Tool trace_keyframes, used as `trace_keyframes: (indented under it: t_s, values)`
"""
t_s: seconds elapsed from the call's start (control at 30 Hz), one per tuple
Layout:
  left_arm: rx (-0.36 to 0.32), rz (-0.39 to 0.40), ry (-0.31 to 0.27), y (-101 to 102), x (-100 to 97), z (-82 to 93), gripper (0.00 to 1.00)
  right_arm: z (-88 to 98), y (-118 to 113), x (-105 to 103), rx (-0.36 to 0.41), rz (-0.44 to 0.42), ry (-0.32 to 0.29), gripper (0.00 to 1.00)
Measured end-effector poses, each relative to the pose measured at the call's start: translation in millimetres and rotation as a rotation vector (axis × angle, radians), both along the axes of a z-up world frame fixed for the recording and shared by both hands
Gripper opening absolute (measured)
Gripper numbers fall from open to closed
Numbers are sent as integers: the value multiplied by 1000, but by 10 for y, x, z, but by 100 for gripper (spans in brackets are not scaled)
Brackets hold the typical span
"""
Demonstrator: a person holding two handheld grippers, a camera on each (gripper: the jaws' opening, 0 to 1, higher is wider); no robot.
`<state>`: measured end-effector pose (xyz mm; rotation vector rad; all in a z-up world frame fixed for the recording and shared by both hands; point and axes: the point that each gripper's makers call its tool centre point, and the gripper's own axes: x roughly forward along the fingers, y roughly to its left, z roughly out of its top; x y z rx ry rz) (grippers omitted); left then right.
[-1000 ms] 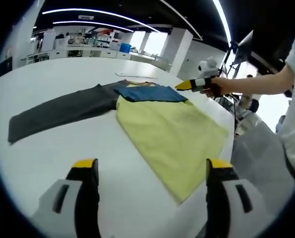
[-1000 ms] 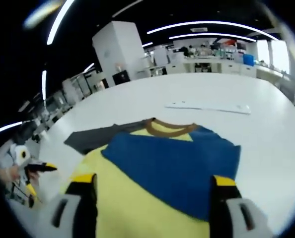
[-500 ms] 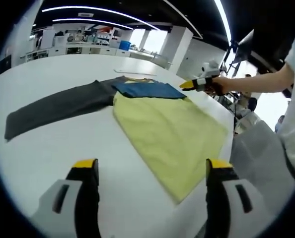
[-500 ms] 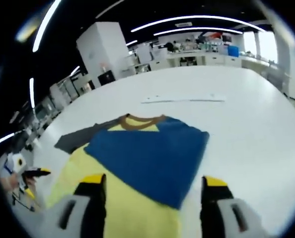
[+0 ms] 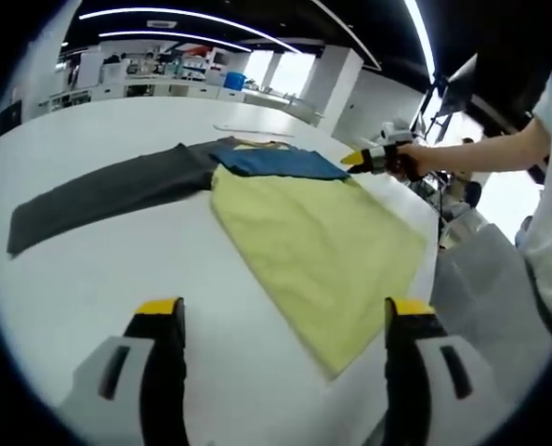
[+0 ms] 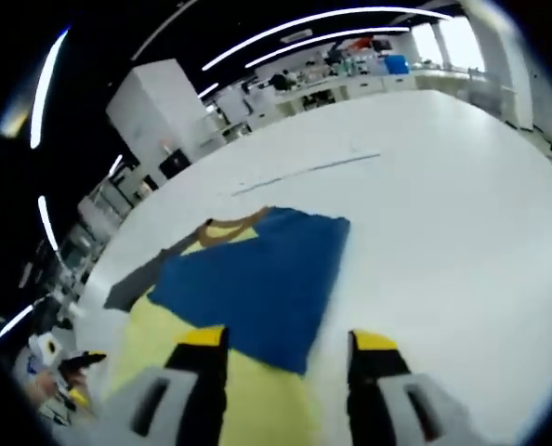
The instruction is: Fold the garment on the visible template until the final outline fits inside the template.
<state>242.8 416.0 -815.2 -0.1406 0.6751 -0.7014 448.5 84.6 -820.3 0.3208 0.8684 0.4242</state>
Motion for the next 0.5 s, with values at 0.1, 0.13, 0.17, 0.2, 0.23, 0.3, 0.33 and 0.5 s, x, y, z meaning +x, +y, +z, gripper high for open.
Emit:
trace_keyframes:
  t_s: [0.1,0.13,0.17,0.2,0.23,0.3,0.33,0.5]
  values:
    - [-2,8,0,10,13,-4,86,-25,-14,-23,19,-6,22,38]
    - [-1,9,2,9,13,-7,86,-28,-5,-29,15,-21,23,35]
    - [1,9,4,9,11,-11,85,-40,-18,-21,17,-35,25,33]
    - [3,8,4,3,8,-15,85,-41,-9,-13,35,-46,28,31]
    - [3,8,5,0,5,-18,85,-57,10,0,77,-65,51,28]
    - [3,8,9,1,-2,-25,86,-75,-7,47,94,-89,53,24]
    - [2,9,11,-4,-7,-28,86,-94,-13,75,99,-91,53,22]
    - [3,12,12,-9,-1,-21,85,-133,-47,111,119,-125,69,9]
